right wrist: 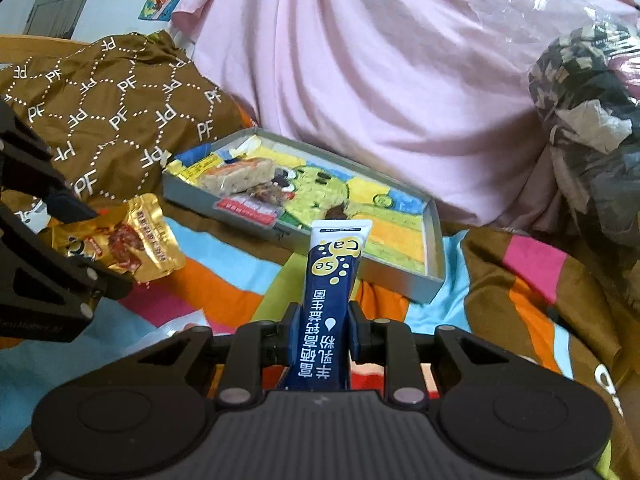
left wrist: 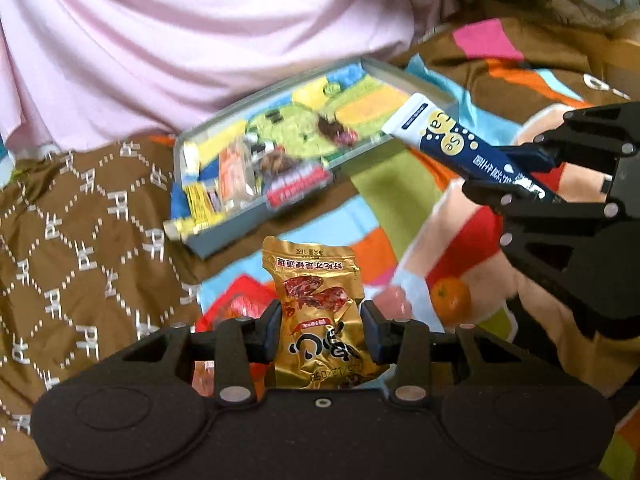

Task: Organize snacks
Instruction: 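Carry gold bag with left tool while right tool carries blue tube over the tray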

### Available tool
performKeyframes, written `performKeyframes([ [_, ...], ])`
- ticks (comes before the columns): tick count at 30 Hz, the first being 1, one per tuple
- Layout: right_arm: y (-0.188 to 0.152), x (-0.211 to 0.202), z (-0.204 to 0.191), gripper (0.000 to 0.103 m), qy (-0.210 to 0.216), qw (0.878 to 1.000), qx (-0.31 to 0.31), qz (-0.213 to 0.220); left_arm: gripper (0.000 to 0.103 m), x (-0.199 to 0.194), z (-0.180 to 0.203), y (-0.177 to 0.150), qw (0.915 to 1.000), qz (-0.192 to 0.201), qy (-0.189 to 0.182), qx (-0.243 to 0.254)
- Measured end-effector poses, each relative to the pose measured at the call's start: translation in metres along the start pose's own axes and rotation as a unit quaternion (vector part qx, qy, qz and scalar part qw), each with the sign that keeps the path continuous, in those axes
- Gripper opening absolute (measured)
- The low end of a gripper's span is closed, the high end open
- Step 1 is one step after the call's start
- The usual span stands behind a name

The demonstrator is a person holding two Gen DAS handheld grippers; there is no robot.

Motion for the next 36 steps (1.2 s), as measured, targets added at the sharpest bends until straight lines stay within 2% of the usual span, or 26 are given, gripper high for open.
performKeyframes([
  [6, 0.008, 0.018, 0.019, 0.026, -0.044, 0.998, 0.004, 0.049, 0.043, 0.007, -0.004, 0.031, 0.9981, 0.048, -0.002, -0.037],
  [15, 0.02, 0.054, 0.056, 0.027, -0.093, 0.985, 0.085, 0.114, 0.043, 0.023, -0.013, 0.101, 0.988, 0.118, -0.005, -0.1],
  [19, 0.027, 0.07, 0.062, 0.027, -0.088, 0.982, 0.096, 0.134, 0.044, 0.037, -0.018, 0.131, 0.9822, 0.134, 0.0, -0.131],
  [25, 0.038, 0.095, 0.073, 0.027, -0.07, 0.979, 0.13, 0.14, 0.044, 0.06, -0.026, 0.162, 0.9743, 0.15, 0.012, -0.168],
  [31, 0.047, 0.12, 0.083, 0.027, -0.048, 0.972, 0.177, 0.15, 0.044, 0.089, -0.038, 0.178, 0.9683, 0.139, 0.011, -0.207],
  [36, 0.051, 0.14, 0.086, 0.027, -0.022, 0.971, 0.192, 0.138, 0.044, 0.115, -0.041, 0.182, 0.9683, 0.121, 0.002, -0.219],
])
Point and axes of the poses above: each gripper's, at about its wrist camera, not at the fingertips, and x roughly the way its jaws point, z to its right, y to its top, the point moved 1 cm from there along x, roughly the way its jaws point, and after that the axes turned 9 degrees about -z, right-handed, at the moved point
